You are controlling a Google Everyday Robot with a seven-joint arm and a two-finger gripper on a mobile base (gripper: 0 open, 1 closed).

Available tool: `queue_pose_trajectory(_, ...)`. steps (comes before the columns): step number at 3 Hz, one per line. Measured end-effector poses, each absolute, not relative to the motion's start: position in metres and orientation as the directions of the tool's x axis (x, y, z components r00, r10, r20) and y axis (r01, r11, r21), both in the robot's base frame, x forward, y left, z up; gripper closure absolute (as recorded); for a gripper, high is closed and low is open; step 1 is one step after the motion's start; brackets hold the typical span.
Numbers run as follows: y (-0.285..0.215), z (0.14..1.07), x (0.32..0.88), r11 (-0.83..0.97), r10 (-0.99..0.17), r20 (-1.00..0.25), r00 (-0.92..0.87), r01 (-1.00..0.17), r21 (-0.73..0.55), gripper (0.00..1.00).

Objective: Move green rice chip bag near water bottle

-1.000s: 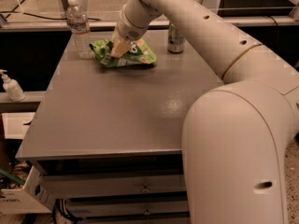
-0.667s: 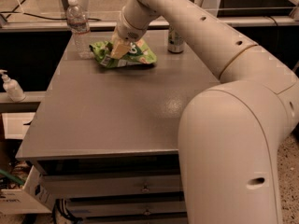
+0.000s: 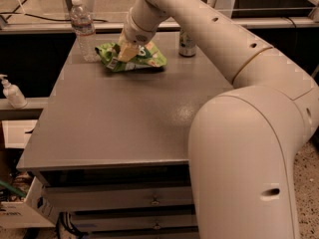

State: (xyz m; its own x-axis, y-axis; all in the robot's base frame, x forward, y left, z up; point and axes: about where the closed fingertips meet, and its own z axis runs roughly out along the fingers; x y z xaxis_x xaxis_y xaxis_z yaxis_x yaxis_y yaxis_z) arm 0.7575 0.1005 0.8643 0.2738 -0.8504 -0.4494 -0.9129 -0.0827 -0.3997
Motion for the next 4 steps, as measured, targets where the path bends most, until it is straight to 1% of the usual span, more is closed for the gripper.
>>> queue_pose_trajectory(1, 0.096, 0.854, 0.756, -0.079, -0.859, -0.443, 0.257, -0.921, -0.382, 0.13)
queue_pose_trajectory(2, 0.091, 0.849, 0.755, -0.073, -0.865, -0.439, 0.244, -0.925, -0.372, 0.0)
queue_pose_trajectory(3, 0.081, 0.85, 0.749, -0.055, -0.865, -0.447, 0.229, -0.928, -0.368, 0.0)
queue_pose_trajectory(4, 0.06, 0.867, 0.728, -0.004, -0.844, -0.499, 0.196, -0.933, -0.359, 0.0)
